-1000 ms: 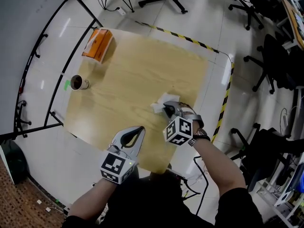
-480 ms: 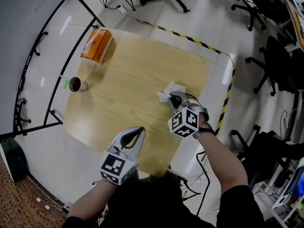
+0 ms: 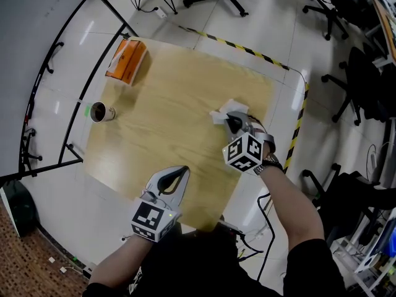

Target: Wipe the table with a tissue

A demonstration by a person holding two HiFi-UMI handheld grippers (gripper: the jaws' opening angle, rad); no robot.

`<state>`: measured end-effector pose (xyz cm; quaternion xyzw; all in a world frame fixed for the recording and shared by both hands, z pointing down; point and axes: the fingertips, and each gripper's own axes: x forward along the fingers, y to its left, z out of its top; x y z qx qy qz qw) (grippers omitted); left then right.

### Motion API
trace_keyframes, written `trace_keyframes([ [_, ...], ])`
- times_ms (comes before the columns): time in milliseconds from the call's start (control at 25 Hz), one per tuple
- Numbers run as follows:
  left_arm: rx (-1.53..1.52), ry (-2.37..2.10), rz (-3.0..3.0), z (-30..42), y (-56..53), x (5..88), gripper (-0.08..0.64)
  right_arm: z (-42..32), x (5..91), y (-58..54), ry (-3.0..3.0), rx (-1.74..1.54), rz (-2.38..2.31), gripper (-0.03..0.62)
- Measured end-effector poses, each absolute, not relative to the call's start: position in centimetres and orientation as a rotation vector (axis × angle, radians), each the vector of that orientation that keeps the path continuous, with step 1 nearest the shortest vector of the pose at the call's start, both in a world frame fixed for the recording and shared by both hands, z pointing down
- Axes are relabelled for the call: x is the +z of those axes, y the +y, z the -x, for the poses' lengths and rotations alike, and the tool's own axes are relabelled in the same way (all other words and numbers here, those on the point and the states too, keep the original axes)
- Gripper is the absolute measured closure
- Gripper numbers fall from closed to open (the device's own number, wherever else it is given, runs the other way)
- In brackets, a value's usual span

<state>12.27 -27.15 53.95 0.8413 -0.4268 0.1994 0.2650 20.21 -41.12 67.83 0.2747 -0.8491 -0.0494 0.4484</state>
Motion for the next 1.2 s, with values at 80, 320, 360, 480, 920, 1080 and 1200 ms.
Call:
trace_keyframes([
  [80, 0.541, -1.153, -2.275, -12.2, -27.0, 54.2, 0.545, -20.4, 67.9, -41.6, -2.093, -0.129, -0.698, 0.591],
  [320, 0.539, -1.152, -2.289, -12.3, -27.1, 54.0, 0.546, -21.2, 67.6, -42.8, -2.066, -0.162, -0.779, 0.591],
  [360, 0.538, -1.153, -2.284, -12.2, -27.1, 53.8, 0.545, -21.3, 67.3, -42.9, -2.065, -0.167, -0.798, 0.591],
  [480, 0.535, -1.155, -2.282, -12.2, -26.8, 53.5, 0.546, -21.9, 66.2, -42.9, -2.063, -0.179, -0.846, 0.591],
  [920, 0.504, -1.16, -2.359, -12.4, -24.2, 51.7, 0.545, -24.7, 61.3, -40.8, -2.055, -0.172, -1.005, 0.591],
  [1080, 0.492, -1.167, -2.373, -12.3, -23.3, 50.7, 0.546, -25.2, 59.5, -39.1, -2.064, -0.155, -1.051, 0.591],
  [1200, 0.479, -1.172, -2.39, -11.8, -22.5, 50.0, 0.545, -24.9, 58.3, -37.3, -2.071, -0.139, -1.075, 0.591],
])
